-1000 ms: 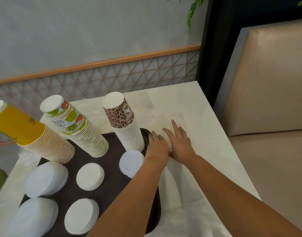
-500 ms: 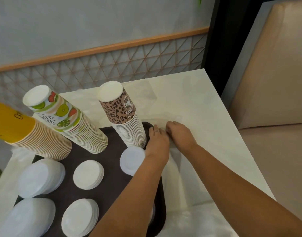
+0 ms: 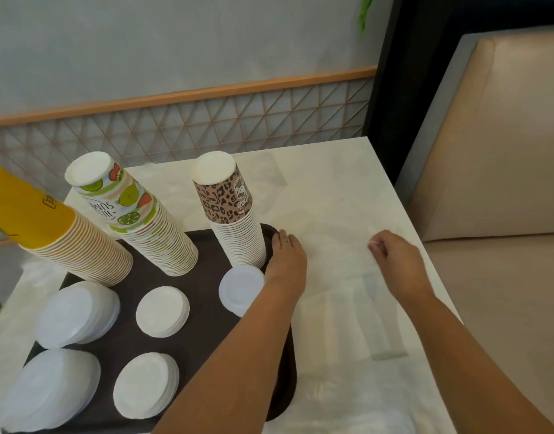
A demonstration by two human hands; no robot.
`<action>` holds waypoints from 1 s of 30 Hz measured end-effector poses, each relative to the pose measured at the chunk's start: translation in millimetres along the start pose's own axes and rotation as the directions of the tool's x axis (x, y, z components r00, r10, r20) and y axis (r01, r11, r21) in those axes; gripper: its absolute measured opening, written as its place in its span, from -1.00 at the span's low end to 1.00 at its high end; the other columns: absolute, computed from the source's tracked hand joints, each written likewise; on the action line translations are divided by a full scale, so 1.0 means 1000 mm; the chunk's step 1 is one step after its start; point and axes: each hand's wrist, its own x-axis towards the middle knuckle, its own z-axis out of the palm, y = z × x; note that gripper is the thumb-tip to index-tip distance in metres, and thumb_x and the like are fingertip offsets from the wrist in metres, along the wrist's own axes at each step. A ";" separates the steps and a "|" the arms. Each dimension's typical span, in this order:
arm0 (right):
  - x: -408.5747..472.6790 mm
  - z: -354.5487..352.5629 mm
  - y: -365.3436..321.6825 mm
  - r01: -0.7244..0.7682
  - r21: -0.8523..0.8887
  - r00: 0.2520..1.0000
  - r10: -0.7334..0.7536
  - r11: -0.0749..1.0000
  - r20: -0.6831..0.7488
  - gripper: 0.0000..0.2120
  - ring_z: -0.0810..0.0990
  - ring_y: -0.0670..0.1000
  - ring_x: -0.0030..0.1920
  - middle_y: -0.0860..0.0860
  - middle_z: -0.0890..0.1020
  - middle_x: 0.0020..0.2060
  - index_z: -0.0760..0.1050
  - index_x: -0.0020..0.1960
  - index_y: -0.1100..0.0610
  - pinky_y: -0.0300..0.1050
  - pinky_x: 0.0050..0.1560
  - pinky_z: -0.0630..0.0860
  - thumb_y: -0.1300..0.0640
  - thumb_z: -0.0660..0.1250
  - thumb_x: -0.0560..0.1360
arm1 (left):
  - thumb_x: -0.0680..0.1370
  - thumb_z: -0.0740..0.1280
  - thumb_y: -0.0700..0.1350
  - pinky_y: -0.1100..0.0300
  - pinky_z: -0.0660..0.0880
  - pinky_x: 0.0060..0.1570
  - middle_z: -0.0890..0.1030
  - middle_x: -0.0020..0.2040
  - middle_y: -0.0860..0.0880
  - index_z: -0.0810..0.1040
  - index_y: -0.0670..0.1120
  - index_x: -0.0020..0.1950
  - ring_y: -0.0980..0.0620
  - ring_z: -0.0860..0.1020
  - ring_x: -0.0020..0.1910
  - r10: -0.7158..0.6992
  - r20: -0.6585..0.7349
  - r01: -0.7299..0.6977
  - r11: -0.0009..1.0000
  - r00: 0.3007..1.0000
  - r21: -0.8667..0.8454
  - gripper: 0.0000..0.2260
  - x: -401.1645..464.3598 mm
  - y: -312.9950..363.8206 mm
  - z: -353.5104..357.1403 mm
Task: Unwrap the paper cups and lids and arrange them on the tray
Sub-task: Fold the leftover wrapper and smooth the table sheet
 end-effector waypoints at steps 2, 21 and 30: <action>-0.004 -0.020 0.000 0.002 0.037 0.997 0.001 0.999 -0.074 -0.91 0.42 0.02 -0.28 0.05 0.52 -0.29 0.50 -0.11 0.26 -0.34 -0.30 0.29 0.26 0.27 0.55 | 0.57 0.16 -0.32 0.03 0.04 0.48 -0.08 0.52 -0.34 -0.17 -0.34 0.50 -0.24 -0.10 0.52 -0.048 0.022 0.051 0.983 0.999 -0.178 -0.37 -0.003 0.001 0.000; -0.036 -0.075 -0.056 0.067 0.609 0.983 -0.155 0.791 0.093 -0.67 0.40 0.02 -0.30 -0.13 0.55 0.01 0.45 0.14 -0.19 -0.12 -0.15 0.43 0.11 0.42 0.46 | 0.53 0.37 -0.11 0.13 0.48 -0.27 0.52 -0.43 -0.04 0.61 -0.19 -0.08 0.05 0.49 -0.42 -0.152 -0.147 -0.183 -0.261 0.977 -0.948 -0.86 -0.078 -0.004 -0.051; -0.008 -0.014 -0.053 0.104 0.363 0.993 -0.119 0.926 0.017 -0.80 0.43 -0.12 -0.37 0.00 0.59 -0.25 0.56 -0.21 -0.02 -0.41 -0.29 0.35 0.27 0.39 0.46 | 0.61 0.23 -0.06 0.36 0.32 -0.37 0.41 -0.35 -0.01 0.37 -0.14 -0.19 0.05 0.39 -0.34 -0.401 -0.338 -0.161 0.414 0.851 -0.896 -0.78 -0.103 -0.026 -0.040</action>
